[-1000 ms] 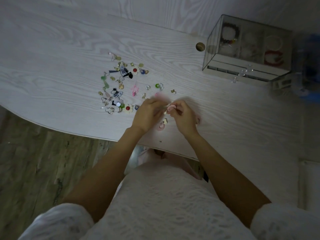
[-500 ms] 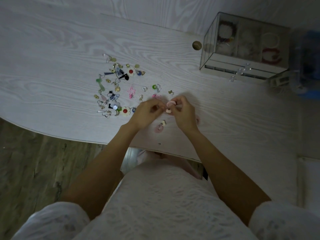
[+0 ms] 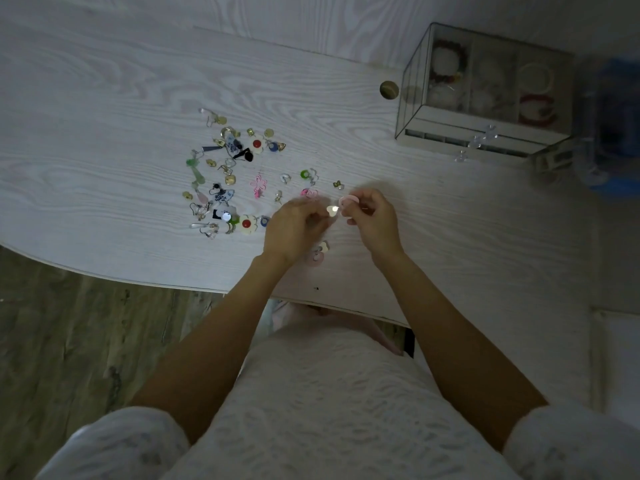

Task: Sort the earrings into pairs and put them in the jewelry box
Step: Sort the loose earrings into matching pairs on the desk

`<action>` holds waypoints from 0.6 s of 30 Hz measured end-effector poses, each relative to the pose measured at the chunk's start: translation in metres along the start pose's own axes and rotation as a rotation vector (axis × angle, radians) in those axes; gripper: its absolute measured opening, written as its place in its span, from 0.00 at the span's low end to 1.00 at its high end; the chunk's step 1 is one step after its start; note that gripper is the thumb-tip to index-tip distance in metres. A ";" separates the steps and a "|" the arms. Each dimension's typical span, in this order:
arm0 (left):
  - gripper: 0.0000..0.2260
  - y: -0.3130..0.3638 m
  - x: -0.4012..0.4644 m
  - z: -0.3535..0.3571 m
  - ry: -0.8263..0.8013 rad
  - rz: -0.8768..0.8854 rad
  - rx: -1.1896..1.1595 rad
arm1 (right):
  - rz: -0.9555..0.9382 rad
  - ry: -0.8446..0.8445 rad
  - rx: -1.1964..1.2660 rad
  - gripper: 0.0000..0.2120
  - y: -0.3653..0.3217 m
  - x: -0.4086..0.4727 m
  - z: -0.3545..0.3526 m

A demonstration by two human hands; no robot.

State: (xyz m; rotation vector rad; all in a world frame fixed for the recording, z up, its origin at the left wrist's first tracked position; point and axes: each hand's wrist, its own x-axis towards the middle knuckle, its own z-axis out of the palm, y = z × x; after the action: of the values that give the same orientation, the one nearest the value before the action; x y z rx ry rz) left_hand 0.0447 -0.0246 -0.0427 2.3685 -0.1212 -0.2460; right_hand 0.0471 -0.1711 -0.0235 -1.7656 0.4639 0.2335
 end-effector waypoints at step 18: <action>0.08 -0.006 0.000 -0.016 -0.018 0.043 -0.284 | -0.207 -0.160 -0.166 0.05 -0.005 -0.008 -0.005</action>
State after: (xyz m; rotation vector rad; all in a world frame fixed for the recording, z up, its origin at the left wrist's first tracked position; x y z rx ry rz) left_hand 0.0482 -0.0096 -0.0359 2.0798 -0.1357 -0.2463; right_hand 0.0415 -0.1735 -0.0149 -1.9246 0.1486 0.2702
